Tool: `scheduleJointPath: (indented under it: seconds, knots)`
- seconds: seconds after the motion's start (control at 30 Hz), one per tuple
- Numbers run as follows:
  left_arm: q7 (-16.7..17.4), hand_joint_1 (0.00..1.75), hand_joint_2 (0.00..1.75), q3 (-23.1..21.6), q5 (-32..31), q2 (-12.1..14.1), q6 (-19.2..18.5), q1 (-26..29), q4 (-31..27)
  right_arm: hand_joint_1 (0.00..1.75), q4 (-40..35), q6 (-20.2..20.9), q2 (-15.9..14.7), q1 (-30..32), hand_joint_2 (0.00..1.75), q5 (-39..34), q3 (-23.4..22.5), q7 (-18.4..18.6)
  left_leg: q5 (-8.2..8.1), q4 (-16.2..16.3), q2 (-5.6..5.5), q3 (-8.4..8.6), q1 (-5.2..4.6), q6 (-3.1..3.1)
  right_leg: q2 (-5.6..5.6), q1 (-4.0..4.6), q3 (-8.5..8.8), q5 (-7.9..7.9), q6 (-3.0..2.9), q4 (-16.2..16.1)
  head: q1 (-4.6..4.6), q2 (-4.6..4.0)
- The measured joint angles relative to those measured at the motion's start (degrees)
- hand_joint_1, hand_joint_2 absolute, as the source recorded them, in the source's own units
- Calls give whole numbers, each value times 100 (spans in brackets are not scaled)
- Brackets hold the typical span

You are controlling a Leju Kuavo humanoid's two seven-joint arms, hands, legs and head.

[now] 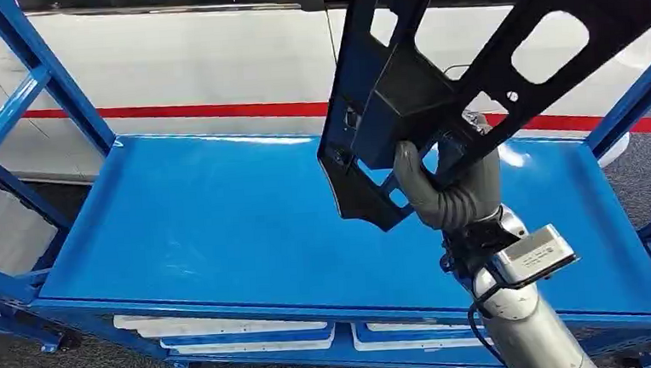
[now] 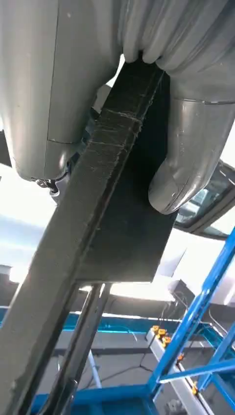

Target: Take the parts from the cabinet and place them on the table.

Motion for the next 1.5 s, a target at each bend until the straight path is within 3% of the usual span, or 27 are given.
scheduleJointPath:
  seconds: [0.03,0.07,0.1,0.23,0.3,0.37,0.43,0.47,0.53,0.57,0.6,0.67,0.73,0.8,0.87,0.9,0.93,1.0,1.07,1.1,1.13,1.23,1.27,1.33,1.4,1.43,1.5]
  knots:
    - [0,0,175,0,0,-4,0,0,0,175,11,2,0,-18,175,0,-11,5,11,7,-2,-9,25,-37,-20,-41,280,192,77,-534,-9,0]
    - [0,0,175,0,0,4,2,0,0,175,20,2,0,-40,175,0,-20,7,24,16,-4,-28,15,-106,-45,-74,471,199,108,-988,11,0]
    - [4,0,175,-2,0,9,2,-6,0,175,31,2,9,-48,175,0,-20,7,48,13,-17,-71,4,-166,45,24,496,297,19,-882,27,0]
    - [28,0,175,-2,-4,-2,2,24,9,175,70,2,18,-62,175,0,-39,7,124,-10,-32,-92,25,-323,35,30,382,314,-278,-897,7,0]
    - [31,0,175,-2,-4,2,0,20,9,175,74,4,33,-74,175,-7,-53,7,-304,439,7,-264,23,-288,29,31,338,363,-380,-897,-9,0]
    - [31,0,175,-2,-2,2,0,19,9,175,101,7,46,-77,175,-9,-53,15,-806,1359,1,-613,1,-283,18,93,271,414,-488,-893,-15,0]
    - [31,0,175,-2,-2,-2,0,21,9,175,125,13,48,-77,175,-11,-50,29,-918,1807,1,-734,-3,-263,15,158,208,456,-548,-890,-11,0]
    - [28,0,175,-2,0,-2,0,20,9,175,136,17,48,-78,175,-11,-50,29,-796,1644,1,-595,-10,-237,15,181,185,470,-553,-889,-15,0]
    - [24,0,175,-2,0,-2,0,17,9,175,142,17,55,-83,175,-11,-50,29,-420,750,1,2,-22,-174,16,200,177,492,-533,-885,-15,0]
    - [22,0,175,-2,0,-2,0,11,9,175,142,17,57,-90,175,-11,-50,29,-375,315,1,272,-29,-143,15,200,177,502,-516,-876,-13,0]
    - [22,0,175,-2,0,-2,-4,3,9,175,142,17,61,-101,175,-11,-53,29,-428,180,-8,347,-75,-141,14,239,141,526,-479,-870,-13,0]
    - [20,0,175,-4,0,-2,-15,5,9,175,151,17,77,-119,175,-11,-50,37,-366,168,-21,278,-136,-106,10,211,122,577,-401,-874,-20,0]
    - [17,0,175,-2,0,-4,-28,5,9,175,151,17,79,-122,175,-9,-53,37,-277,99,-22,247,-137,6,10,208,94,628,-315,-897,-13,0]
    - [17,0,175,-2,0,-7,-31,-3,9,175,151,17,79,-139,175,-11,-57,35,-179,68,8,171,-116,110,2,193,-90,331,-355,-597,15,0]
    - [18,0,175,-2,0,-4,-31,-4,9,175,153,17,79,-139,175,-9,-55,35,-98,69,12,49,-119,148,3,190,-393,-116,-411,219,20,0]
    - [18,0,175,-2,0,-4,-33,-4,9,175,157,15,81,-137,175,-9,-53,35,-53,72,15,-22,-120,147,3,189,-521,-272,-397,611,17,0]
    - [18,0,175,-2,0,-7,-37,-3,9,175,166,15,79,-135,175,-9,-53,35,-5,72,17,-86,-120,144,2,183,-546,-300,-353,776,22,0]
    - [18,0,175,-2,0,-15,-42,0,9,175,175,13,79,-138,175,-9,-53,35,83,74,16,-201,-113,120,1,157,-209,-102,-236,346,24,0]
    - [18,0,175,-2,0,-26,-42,-2,9,175,175,13,81,-152,175,-9,-53,35,163,83,5,-282,-103,62,-16,139,446,125,-156,-642,24,0]
    - [18,0,175,-2,0,-22,-44,-1,9,175,175,13,81,-170,175,-7,-53,35,196,87,7,-321,-126,20,-26,157,695,25,-212,-1014,28,0]
    - [15,0,175,-2,0,-24,-42,-3,9,175,171,13,92,-156,175,-7,-50,35,243,79,13,-318,-133,-20,11,194,649,137,-261,-943,-13,0]
    - [15,0,175,-2,2,-20,-39,2,9,175,168,13,81,-167,175,-7,-50,33,352,30,2,-305,-122,-138,7,204,544,179,-374,-975,15,0]
    - [15,0,175,-2,7,-20,-33,4,9,175,168,13,85,-178,175,-7,-50,33,311,72,3,-348,-91,-159,-10,108,570,240,-459,-1009,11,0]
    - [18,0,175,-2,22,-15,-24,2,9,175,166,22,96,-182,175,-7,-48,33,-259,570,4,-515,-85,-172,-23,137,496,325,-577,-1004,-11,0]
    - [24,0,175,-2,42,-17,-26,4,9,175,171,50,94,-174,175,0,-46,33,-759,1421,0,-748,-84,-202,-27,168,405,400,-595,-999,-4,0]
    - [24,0,175,-2,46,-17,-33,5,9,175,173,63,96,-173,175,0,-44,33,-836,1705,2,-795,-79,-213,-28,179,355,436,-587,-997,-9,0]
    - [15,0,175,-2,50,-17,-44,5,9,175,173,66,96,-171,175,2,-24,33,-649,1459,3,-505,-74,-216,-28,182,274,499,-561,-991,-11,0]
